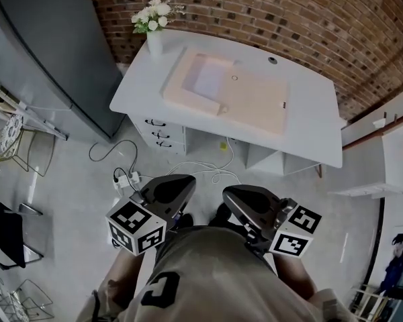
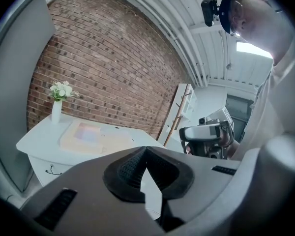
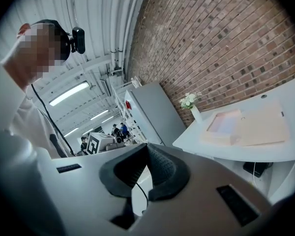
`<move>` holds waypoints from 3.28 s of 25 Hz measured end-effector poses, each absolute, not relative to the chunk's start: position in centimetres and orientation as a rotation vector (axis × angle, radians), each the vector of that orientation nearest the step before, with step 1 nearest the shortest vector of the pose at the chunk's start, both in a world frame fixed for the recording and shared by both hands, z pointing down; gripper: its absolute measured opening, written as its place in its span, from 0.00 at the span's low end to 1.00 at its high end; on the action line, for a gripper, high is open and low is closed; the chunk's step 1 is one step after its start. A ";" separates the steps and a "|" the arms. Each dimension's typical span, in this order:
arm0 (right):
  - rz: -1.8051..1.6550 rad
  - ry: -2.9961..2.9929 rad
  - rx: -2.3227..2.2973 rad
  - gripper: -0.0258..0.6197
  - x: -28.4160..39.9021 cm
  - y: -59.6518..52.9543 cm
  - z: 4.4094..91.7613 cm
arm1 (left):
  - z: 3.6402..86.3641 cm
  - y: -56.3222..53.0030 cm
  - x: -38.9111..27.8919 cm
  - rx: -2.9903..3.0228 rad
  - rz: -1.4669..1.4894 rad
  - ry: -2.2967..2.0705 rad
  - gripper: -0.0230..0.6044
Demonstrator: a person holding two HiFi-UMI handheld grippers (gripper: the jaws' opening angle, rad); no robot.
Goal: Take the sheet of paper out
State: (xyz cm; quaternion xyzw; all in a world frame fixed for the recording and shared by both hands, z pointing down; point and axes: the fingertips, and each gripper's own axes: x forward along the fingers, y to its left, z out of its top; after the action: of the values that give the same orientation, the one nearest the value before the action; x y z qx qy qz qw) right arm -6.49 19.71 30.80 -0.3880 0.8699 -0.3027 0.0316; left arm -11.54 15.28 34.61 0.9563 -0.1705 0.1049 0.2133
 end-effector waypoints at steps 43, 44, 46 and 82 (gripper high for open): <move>-0.920 2.594 -1.023 0.08 14.0 15.0 29.9 | 32.3 11.0 8.7 2.715 0.398 -0.585 0.06; -0.922 2.596 -1.020 0.08 14.1 15.0 29.9 | 32.3 10.8 8.6 2.714 0.395 -0.593 0.06; -0.939 2.595 -1.010 0.08 14.1 14.9 30.1 | 32.3 10.7 8.6 2.710 0.393 -0.606 0.06; -0.956 2.514 -0.993 0.08 15.6 14.9 30.9 | 32.8 11.1 10.0 2.730 0.475 -0.580 0.06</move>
State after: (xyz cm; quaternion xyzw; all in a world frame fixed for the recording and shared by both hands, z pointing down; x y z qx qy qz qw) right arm 15.62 14.90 30.90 -0.3432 0.8686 -0.3303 0.1365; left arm 9.97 11.06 32.80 0.9527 -0.2023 0.1657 0.1546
